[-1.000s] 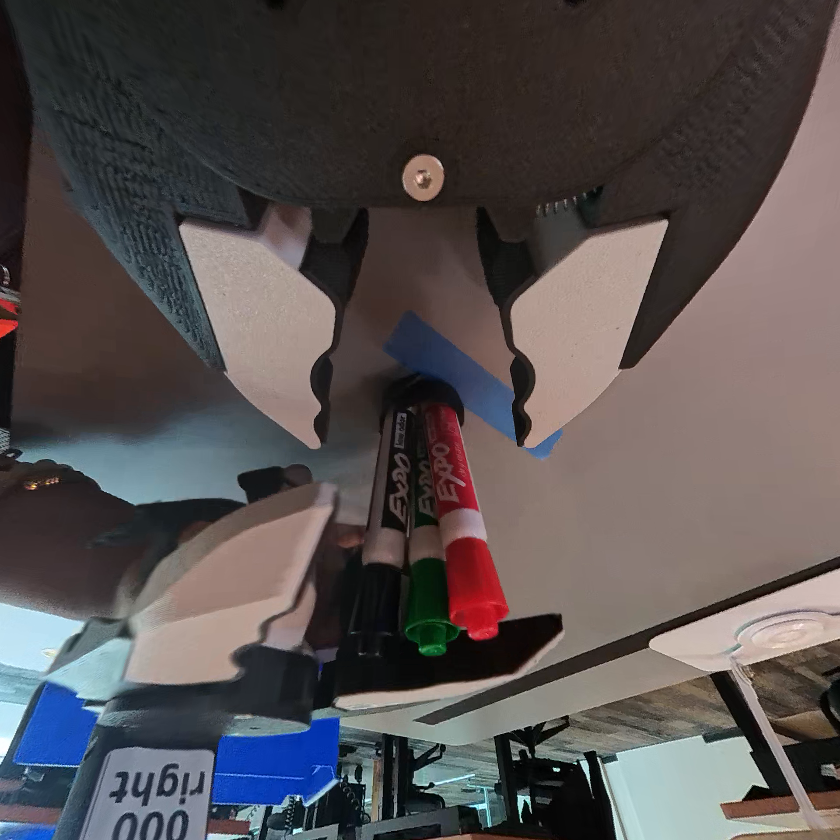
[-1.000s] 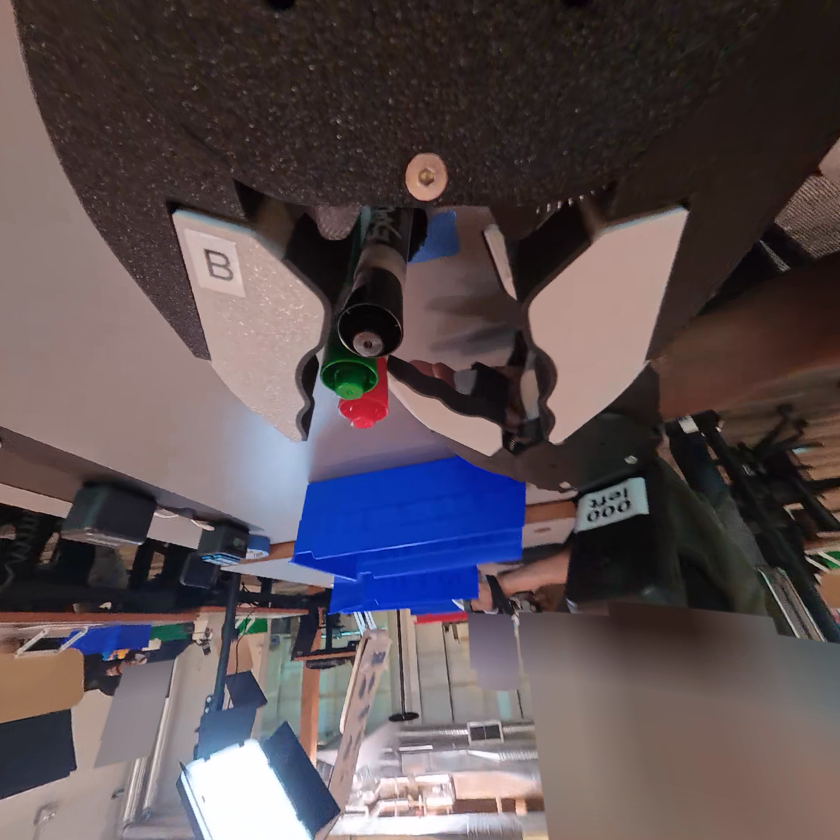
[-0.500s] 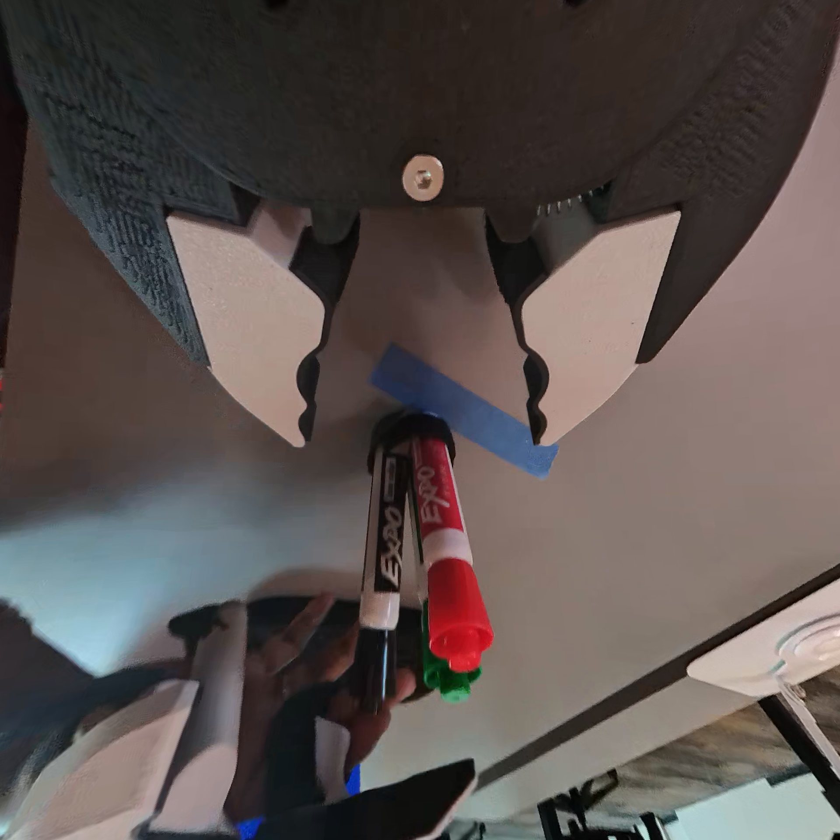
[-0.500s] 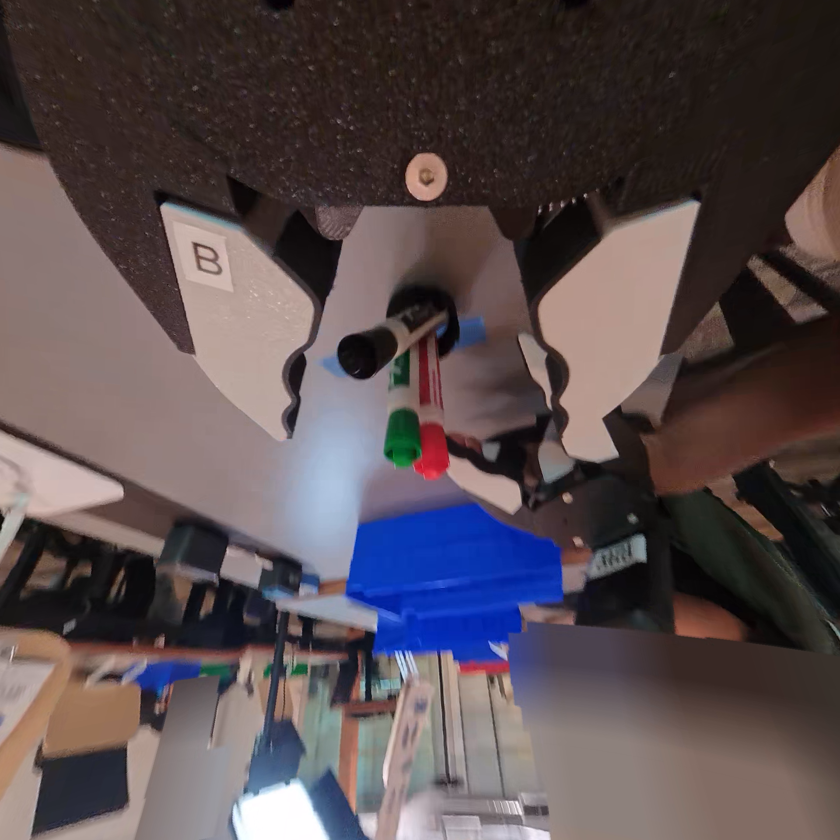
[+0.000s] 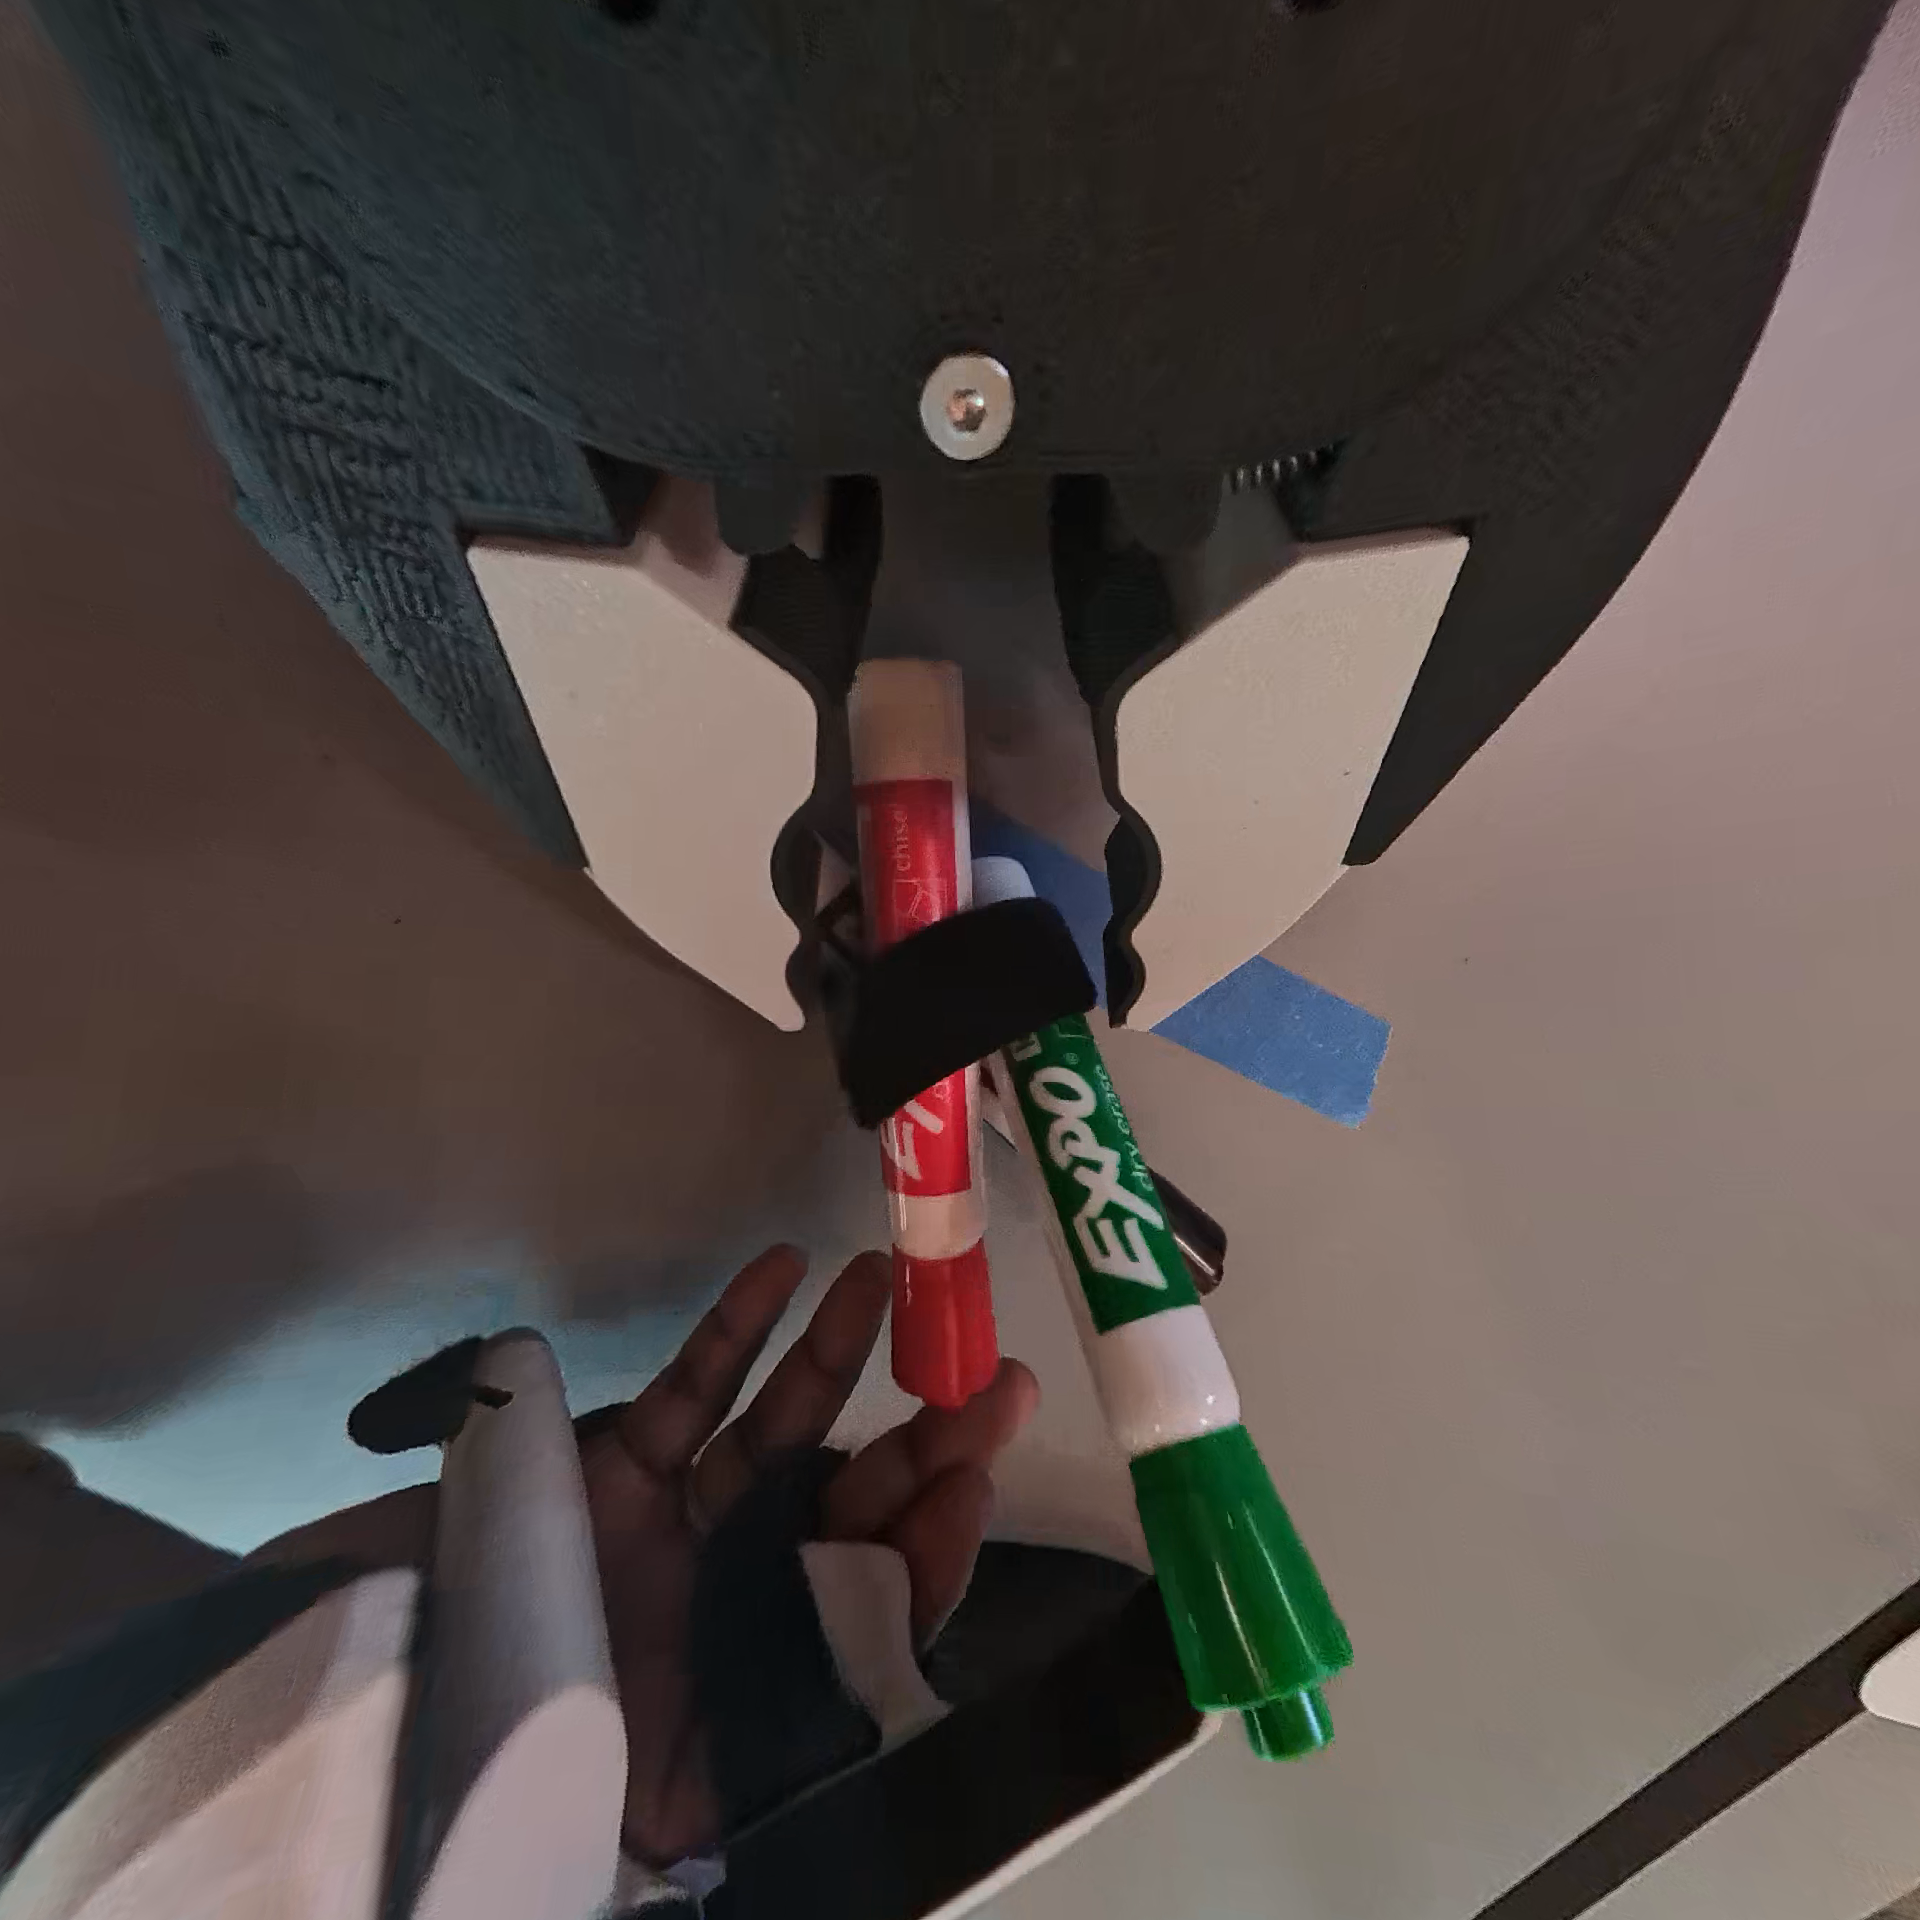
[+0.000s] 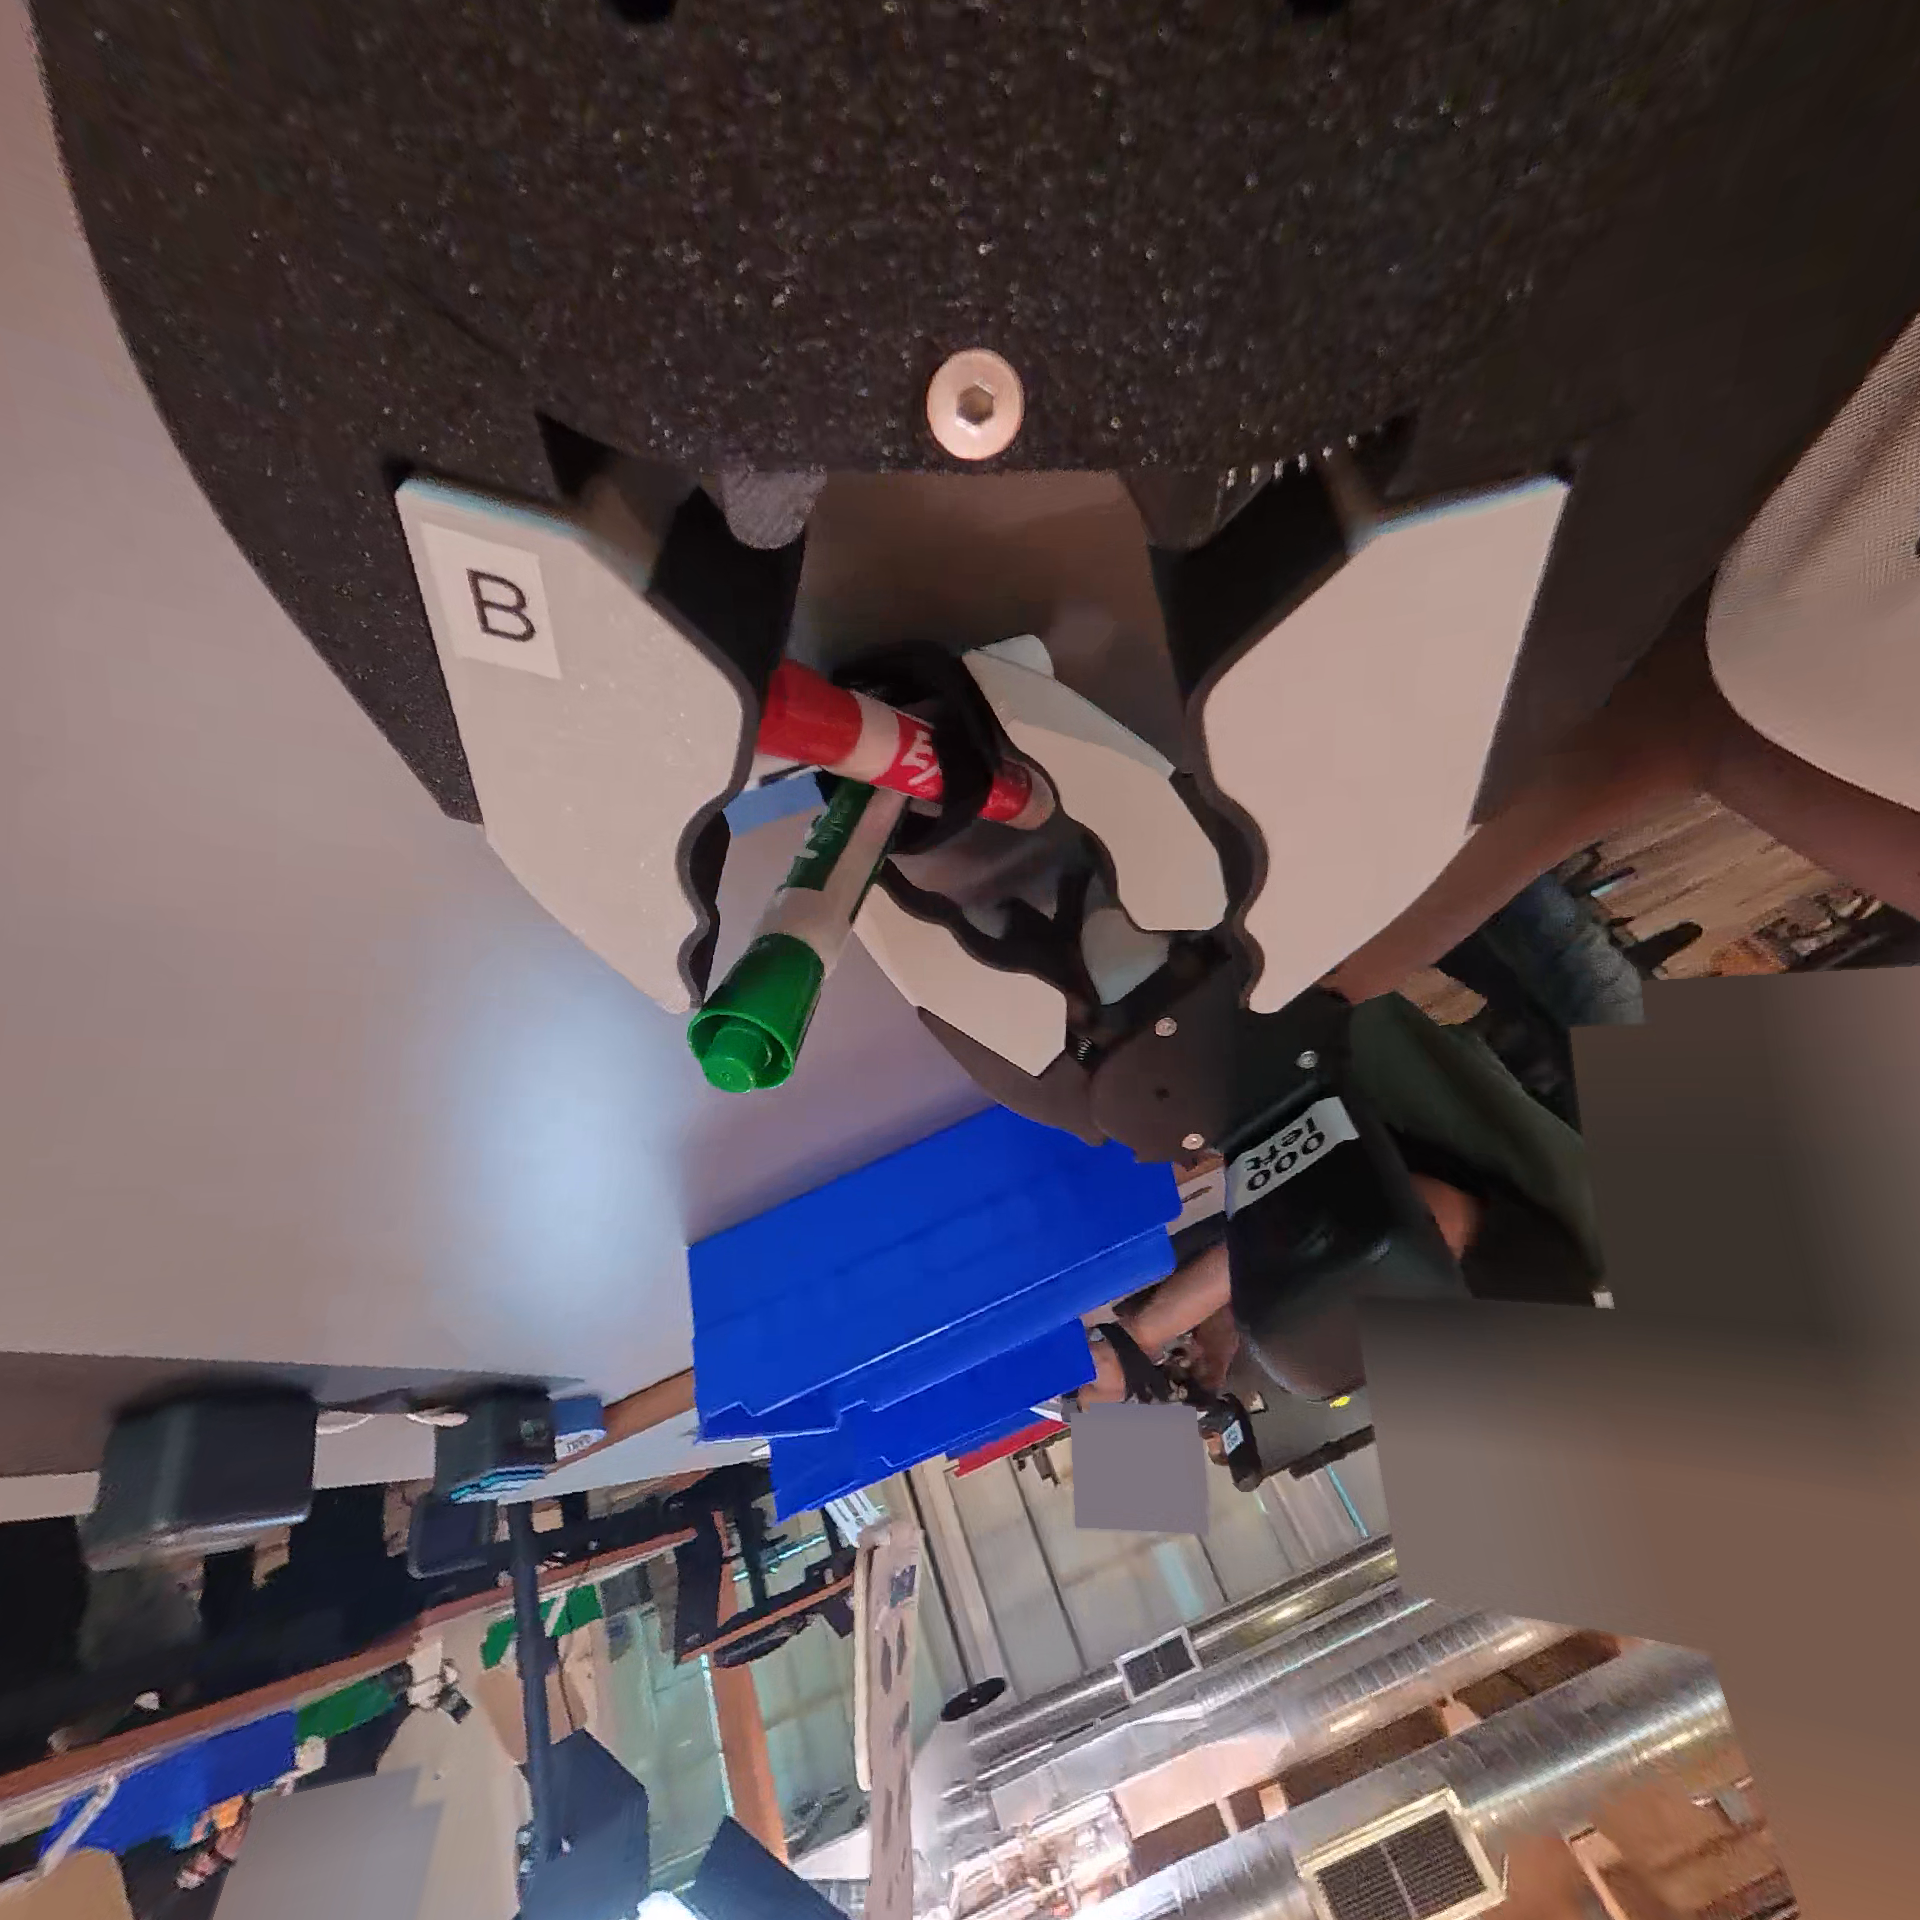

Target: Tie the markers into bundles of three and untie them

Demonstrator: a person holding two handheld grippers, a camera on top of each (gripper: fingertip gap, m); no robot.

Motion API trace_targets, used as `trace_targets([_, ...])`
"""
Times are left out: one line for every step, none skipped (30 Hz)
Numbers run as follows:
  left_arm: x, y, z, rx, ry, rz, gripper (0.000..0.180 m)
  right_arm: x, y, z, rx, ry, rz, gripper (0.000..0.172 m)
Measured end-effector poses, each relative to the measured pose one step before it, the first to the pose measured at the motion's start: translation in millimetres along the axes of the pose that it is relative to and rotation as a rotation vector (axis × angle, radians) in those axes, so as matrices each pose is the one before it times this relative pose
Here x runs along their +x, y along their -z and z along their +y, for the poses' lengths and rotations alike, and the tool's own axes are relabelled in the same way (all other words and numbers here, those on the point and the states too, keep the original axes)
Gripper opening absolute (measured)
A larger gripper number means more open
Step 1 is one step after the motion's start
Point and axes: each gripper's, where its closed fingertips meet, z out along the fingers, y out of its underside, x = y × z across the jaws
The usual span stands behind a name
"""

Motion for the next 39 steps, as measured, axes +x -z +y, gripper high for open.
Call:
trace_targets([-0.06,-0.34,0.64,-0.0046,0.0008,0.0013,0.052,4.17,1.21,0.47,0.0054,-0.0101,0.0166,0.092])
trace_targets([0.26,0.02,0.28,-0.0032,0.0008,0.0031,0.051,3.97,2.04,-0.5,0.0113,-0.0091,0.0158,0.09])
trace_targets([-0.15,0.05,0.1,-0.0008,-0.0003,-0.001,0.05,2.96,2.18,-1.39,0.0164,-0.0106,0.0094,0.088])
trace_targets([-0.07,0.22,0.52,-0.0032,0.0004,-0.0018,0.049,2.91,2.1,-2.1,0.0165,-0.0118,0.0102,0.087])
trace_targets([0.04,0.93,0.03,-0.0033,-0.0031,-0.0019,0.048,3.4,1.85,-1.96,0.0091,-0.0084,0.0154,0.086])
trace_targets([0.12,1.6,0.0,-0.0024,-0.0118,-0.0024,0.046,3.88,1.86,-1.28,-0.0026,0.0003,0.0205,0.083])
trace_targets([0.13,1.65,0.39,-0.0028,-0.0164,-0.0022,0.044,4.16,1.84,-0.47,-0.0115,0.0122,0.023,0.078])
trace_targets([-0.53,1.47,0.59,-0.0001,-0.0132,-0.0047,0.043,4.7,1.45,0.2,-0.0149,0.0183,0.0275,0.075])
trace_targets([-0.56,1.09,0.53,0.0016,-0.0048,-0.0035,0.043,4.38,0.92,0.72,-0.0184,0.0186,0.028,0.071])
trace_targets([-0.51,1.04,0.68,0.0008,0.0019,0.0,0.044,1.92,0.58,1.96,-0.0266,0.0243,0.0143,0.068])
trace_targets([-0.27,0.82,0.74,0.0027,0.0017,0.0021,0.044,0.07,0.58,3.01,-0.0346,0.0363,0.0055,0.064])
trace_targets([0.11,0.52,0.61,0.0054,-0.0042,0.0046,0.044,-0.51,0.21,3.39,-0.0391,0.051,0.0052,0.062])
trace_targets([0.47,0.58,0.55,0.0031,-0.0084,0.0083,0.044,-1.96,0.07,3.1,-0.0419,0.0698,-0.0015,0.065])
trace_targets([0.85,0.89,0.95,-0.0041,-0.008,0.0102,0.045,-4.77,-0.03,3.25,-0.0479,0.0945,-0.0166,0.07])
trace_targets([0.83,1.33,1.19,-0.0095,-0.0094,0.0112,0.045,-7.5,-0.25,3.84,-0.0592,0.1159,-0.033,0.075])
trace_targets([0.86,1.44,1.2,-0.0107,-0.017,0.0125,0.045,-7.93,-0.79,5.04,-0.0784,0.1248,-0.0362,0.079])
trace_targets([0.71,1.65,1.1,-0.0115,-0.0233,0.0116,0.045,-6.42,-2.03,5.46,-0.0953,0.1235,-0.0342,0.083])
trace_targets([0.21,1.27,1.01,-0.0123,-0.023,0.0092,0.045,-3.21,-3.37,4.64,-0.1018,0.116,-0.0249,0.083])
trace_targets([-0.15,0.98,1.08,-0.0157,-0.0177,0.0072,0.046,-0.73,-4.57,3.1,-0.1014,0.1069,-0.02,0.083])
trace_targets([-0.42,0.82,1.05,-0.0202,-0.012,0.0057,0.046,0.01,-5.65,1.83,-0.0987,0.0955,-0.0259,0.083])
trace_targets([-0.38,0.57,0.93,-0.0228,-0.0098,0.0043,0.046,-0.54,-6.67,0.18,-0.09,0.0834,-0.0369,0.084])
trace_targets([-0.24,0.35,1.0,-0.0211,-0.0101,0.0021,0.047,-0.41,-7.57,-0.99,-0.0744,0.0706,-0.041,0.084])
trace_targets([-0.07,-0.02,0.65,-0.0147,-0.0117,0.0002,0.048,0.13,-8.39,-1.51,-0.0593,0.0602,-0.0382,0.083])
trace_targets([0.0,-0.11,0.06,-0.0052,-0.012,-0.0015,0.048,1.02,-8.94,-1.6,-0.044,0.0495,-0.0307,0.08])
trace_targets([0.04,0.14,-0.3,0.0066,-0.0067,-0.0019,0.048,1.48,-8.01,-2.71,-0.012,0.0404,-0.0223,0.071])
trace_targets([-0.98,1.41,-2.44,0.0395,0.0041,-0.0054,0.048,-0.67,-5.87,-1.89,0.0,0.0285,-0.0339,0.057])
trace_targets([-0.78,1.28,2.01,0.0019,0.0193,-0.0016,0.047,-2.59,-4.32,0.71,-0.008,0.0003,-0.0467,0.039])
trace_targets([-2.21,1.78,2.78,-0.0056,0.0241,-0.0105,0.047,-1.92,-2.75,2.06,-0.0151,-0.0205,-0.0364,0.035])
trace_targets([-0.75,2.12,2.32,-0.0029,0.012,-0.0023,0.047,-1.6,-1.28,2.82,-0.0151,-0.0235,-0.0262,0.035])
trace_targets([-0.63,2.17,2.23,-0.0036,-0.0025,-0.0041,0.046,-1.12,-0.24,2.62,-0.0082,-0.0146,-0.0142,0.035])
trace_targets([-1.15,1.93,2.39,-0.0067,-0.0118,-0.0099,0.045,0.31,0.43,1.96,0.0019,-0.0038,0.0033,0.035])
trace_targets([-2.17,1.68,2.64,-0.0111,-0.0145,-0.0174,0.041,0.73,1.14,1.3,0.008,-0.0011,0.0095,0.035])
trace_targets([-1.7,1.37,2.49,-0.0106,-0.0113,-0.0146,0.04,0.63,1.98,1.04,0.0081,-0.0086,0.0076,0.034])
trace_targets([-0.99,1.19,1.61,-0.0049,-0.0058,-0.0075,0.039,0.66,2.83,0.37,0.0108,-0.0156,0.006,0.032])
trace_targets([-0.94,1.01,1.53,-0.0028,-0.0007,-0.0053,0.037,1.51,4.02,-1.23,0.0227,-0.0178,0.0094,0.026])
trace_targets([-0.58,0.78,1.09,0.0019,0.004,-0.0006,0.037,2.47,4.88,-3.22,0.04,-0.0208,0.0123,0.017])
trace_targets([-0.05,0.85,-0.03,0.0084,0.0085,0.0031,0.037,-0.99,3.68,-2.44,0.0352,-0.0239,-0.0141,0.017])
trace_targets([-0.35,0.99,-1.33,0.016,0.01,0.0018,0.037,-2.87,1.28,0.02,0.0189,-0.0251,-0.0282,0.017])
trace_targets([-0.98,1.09,-1.37,0.013,0.0088,-0.0022,0.038,-1.72,-0.97,3.1,-0.0023,-0.0196,-0.0182,0.017])
